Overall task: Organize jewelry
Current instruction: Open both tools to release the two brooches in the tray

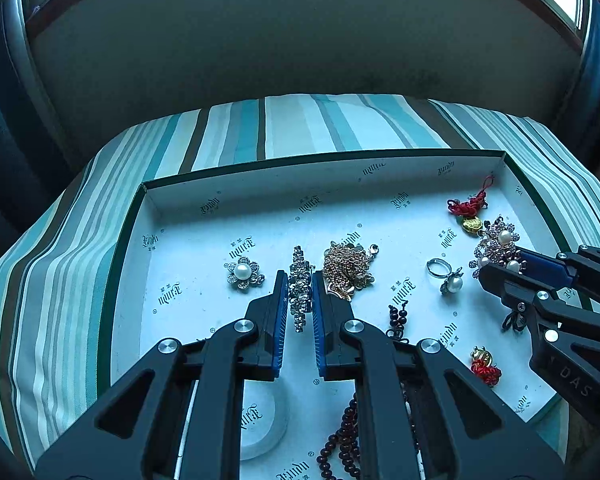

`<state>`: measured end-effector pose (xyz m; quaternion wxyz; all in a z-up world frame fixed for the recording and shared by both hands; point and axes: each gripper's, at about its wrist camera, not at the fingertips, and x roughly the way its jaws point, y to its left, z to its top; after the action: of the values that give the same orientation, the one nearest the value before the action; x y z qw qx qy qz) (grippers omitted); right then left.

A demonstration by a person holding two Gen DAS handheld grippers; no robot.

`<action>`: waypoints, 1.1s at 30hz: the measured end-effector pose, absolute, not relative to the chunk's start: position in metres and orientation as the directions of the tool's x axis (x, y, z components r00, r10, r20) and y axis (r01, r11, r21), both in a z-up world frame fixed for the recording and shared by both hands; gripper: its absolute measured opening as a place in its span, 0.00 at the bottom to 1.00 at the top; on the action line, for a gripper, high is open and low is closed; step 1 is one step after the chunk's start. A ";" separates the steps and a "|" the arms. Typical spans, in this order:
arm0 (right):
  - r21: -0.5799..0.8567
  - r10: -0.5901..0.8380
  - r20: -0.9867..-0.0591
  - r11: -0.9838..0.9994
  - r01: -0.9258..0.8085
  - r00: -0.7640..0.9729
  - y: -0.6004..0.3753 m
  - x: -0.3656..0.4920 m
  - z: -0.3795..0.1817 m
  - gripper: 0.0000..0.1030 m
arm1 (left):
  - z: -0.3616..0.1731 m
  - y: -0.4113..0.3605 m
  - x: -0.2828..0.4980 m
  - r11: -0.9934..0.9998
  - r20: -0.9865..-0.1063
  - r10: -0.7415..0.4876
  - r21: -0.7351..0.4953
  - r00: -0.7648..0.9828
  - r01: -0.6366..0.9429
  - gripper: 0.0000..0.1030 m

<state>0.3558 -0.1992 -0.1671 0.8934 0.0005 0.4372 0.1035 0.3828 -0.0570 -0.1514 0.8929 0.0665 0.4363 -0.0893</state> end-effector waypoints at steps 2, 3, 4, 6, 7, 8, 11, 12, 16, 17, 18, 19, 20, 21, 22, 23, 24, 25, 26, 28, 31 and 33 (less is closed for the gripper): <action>0.089 0.183 -0.781 0.979 -0.183 0.597 -0.199 0.357 -0.168 0.19 | -0.153 -0.057 0.385 0.976 -0.793 -0.100 0.039 0.601 0.215 0.11; 0.087 0.180 -0.781 0.980 -0.181 0.598 -0.199 0.357 -0.169 0.18 | -0.154 -0.057 0.386 0.976 -0.794 -0.099 0.040 0.600 0.214 0.11; 0.086 0.179 -0.779 0.980 -0.180 0.601 -0.199 0.358 -0.168 0.18 | -0.155 -0.057 0.386 0.976 -0.795 -0.098 0.041 0.599 0.214 0.11; 0.087 0.178 -0.779 0.980 -0.179 0.602 -0.199 0.358 -0.169 0.18 | -0.156 -0.058 0.386 0.976 -0.797 -0.098 0.040 0.597 0.213 0.11; 0.085 0.177 -0.779 0.980 -0.179 0.602 -0.199 0.359 -0.169 0.18 | -0.157 -0.058 0.387 0.976 -0.798 -0.098 0.039 0.595 0.213 0.11; 0.085 0.177 -0.778 0.980 -0.179 0.602 -0.199 0.358 -0.169 0.18 | -0.158 -0.058 0.387 0.976 -0.799 -0.097 0.040 0.594 0.214 0.11; 0.083 0.176 -0.778 0.980 -0.179 0.603 -0.199 0.359 -0.169 0.18 | -0.160 -0.059 0.387 0.976 -0.802 -0.097 0.039 0.590 0.214 0.11; 0.084 0.176 -0.778 0.980 -0.178 0.603 -0.199 0.358 -0.169 0.18 | -0.161 -0.059 0.387 0.976 -0.803 -0.097 0.039 0.589 0.215 0.11; 0.086 0.175 -0.777 0.981 -0.173 0.604 -0.201 0.358 -0.169 0.18 | -0.162 -0.059 0.387 0.976 -0.804 -0.101 0.035 0.586 0.216 0.11; 0.088 0.176 -0.777 0.981 -0.172 0.604 -0.201 0.358 -0.169 0.18 | -0.162 -0.059 0.387 0.976 -0.804 -0.102 0.035 0.586 0.217 0.11; 0.090 0.177 -0.777 0.981 -0.172 0.604 -0.202 0.357 -0.169 0.18 | -0.162 -0.059 0.387 0.975 -0.804 -0.102 0.035 0.586 0.218 0.11; 0.089 0.176 -0.777 0.981 -0.172 0.604 -0.202 0.357 -0.169 0.18 | -0.162 -0.059 0.387 0.975 -0.804 -0.102 0.035 0.586 0.219 0.11; 0.089 0.176 -0.777 0.981 -0.172 0.604 -0.202 0.357 -0.169 0.18 | -0.162 -0.059 0.387 0.975 -0.804 -0.103 0.035 0.585 0.220 0.12; 0.088 0.176 -0.777 0.981 -0.173 0.604 -0.202 0.357 -0.169 0.18 | -0.162 -0.059 0.387 0.975 -0.804 -0.103 0.035 0.585 0.220 0.12; 0.087 0.175 -0.777 0.981 -0.172 0.605 -0.202 0.357 -0.169 0.18 | -0.162 -0.059 0.387 0.975 -0.805 -0.103 0.035 0.585 0.220 0.12; 0.087 0.175 -0.777 0.981 -0.171 0.605 -0.203 0.357 -0.169 0.18 | -0.162 -0.059 0.387 0.975 -0.805 -0.103 0.035 0.584 0.221 0.12; 0.089 0.175 -0.776 0.982 -0.169 0.606 -0.203 0.357 -0.169 0.18 | -0.162 -0.059 0.387 0.975 -0.805 -0.103 0.036 0.584 0.221 0.12; 0.091 0.176 -0.776 0.982 -0.168 0.606 -0.203 0.357 -0.169 0.19 | -0.162 -0.059 0.387 0.975 -0.805 -0.103 0.036 0.584 0.221 0.12; 0.092 0.176 -0.775 0.982 -0.167 0.606 -0.204 0.356 -0.169 0.19 | -0.162 -0.059 0.387 0.975 -0.805 -0.103 0.036 0.584 0.221 0.12; 0.093 0.176 -0.775 0.982 -0.165 0.607 -0.203 0.356 -0.169 0.19 | -0.162 -0.060 0.387 0.975 -0.806 -0.101 0.036 0.583 0.218 0.12; 0.100 0.177 -0.776 0.982 -0.159 0.605 -0.204 0.357 -0.170 0.19 | -0.162 -0.060 0.387 0.975 -0.806 -0.101 0.037 0.583 0.220 0.12; 0.103 0.177 -0.778 0.982 -0.156 0.602 -0.204 0.358 -0.170 0.20 | -0.162 -0.060 0.387 0.975 -0.804 -0.099 0.039 0.586 0.219 0.12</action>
<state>0.3584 -0.2035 -0.1705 0.8950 0.0122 0.4361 0.0930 0.3870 -0.0602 -0.1624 0.8879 0.0670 0.4462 -0.0897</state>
